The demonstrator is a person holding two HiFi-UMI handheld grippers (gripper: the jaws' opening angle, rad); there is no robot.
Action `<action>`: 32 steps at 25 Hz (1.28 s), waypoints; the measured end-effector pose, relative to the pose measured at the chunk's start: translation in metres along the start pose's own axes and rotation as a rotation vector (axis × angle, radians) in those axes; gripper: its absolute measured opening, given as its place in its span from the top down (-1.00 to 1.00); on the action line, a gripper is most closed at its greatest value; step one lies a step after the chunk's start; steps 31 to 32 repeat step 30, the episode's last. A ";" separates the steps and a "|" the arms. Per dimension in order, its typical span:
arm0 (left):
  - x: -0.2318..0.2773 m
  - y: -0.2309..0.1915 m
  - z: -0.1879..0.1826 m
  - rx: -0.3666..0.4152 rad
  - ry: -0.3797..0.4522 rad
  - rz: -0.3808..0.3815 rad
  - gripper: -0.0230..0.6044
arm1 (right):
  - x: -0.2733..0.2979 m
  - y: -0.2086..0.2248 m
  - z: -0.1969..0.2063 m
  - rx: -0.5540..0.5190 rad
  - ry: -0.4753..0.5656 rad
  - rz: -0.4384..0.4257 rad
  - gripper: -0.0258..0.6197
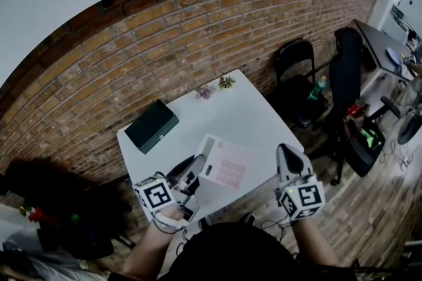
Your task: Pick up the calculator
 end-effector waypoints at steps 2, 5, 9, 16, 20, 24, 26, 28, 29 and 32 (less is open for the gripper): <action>-0.001 -0.001 0.001 -0.004 -0.002 -0.009 0.78 | 0.000 0.000 0.001 -0.001 -0.001 -0.003 0.91; 0.000 -0.001 0.002 -0.005 -0.001 -0.015 0.78 | -0.001 0.000 0.001 -0.008 -0.004 -0.009 0.91; 0.002 0.003 0.005 0.007 0.001 -0.007 0.78 | -0.006 0.004 0.002 -0.011 -0.001 -0.007 0.91; 0.010 0.004 0.014 -0.007 0.000 -0.031 0.78 | -0.010 0.014 0.003 -0.008 -0.002 -0.011 0.91; 0.016 0.008 0.020 -0.001 0.003 -0.029 0.78 | -0.014 0.023 0.008 0.000 -0.006 -0.019 0.91; 0.023 0.012 0.024 -0.001 0.008 -0.039 0.78 | -0.016 0.031 0.010 0.001 -0.007 -0.030 0.91; 0.027 0.013 0.027 0.002 0.007 -0.052 0.78 | -0.017 0.035 0.008 -0.002 -0.006 -0.035 0.91; 0.031 0.014 0.031 0.002 0.003 -0.074 0.78 | -0.019 0.040 0.007 -0.004 -0.007 -0.040 0.91; 0.034 0.015 0.033 0.001 0.004 -0.075 0.78 | -0.021 0.043 0.008 -0.005 -0.008 -0.042 0.91; 0.037 0.015 0.035 -0.001 0.006 -0.075 0.78 | -0.022 0.047 0.009 -0.005 -0.009 -0.045 0.91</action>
Point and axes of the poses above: the fingertips, and each gripper's own axes: x forward along the fingers, y to its right, z out of its underside, the point moved 4 cm from there along -x, backward along the fingers, and after that the axes turned 14 degrees about -z, right-handed, at the moved point
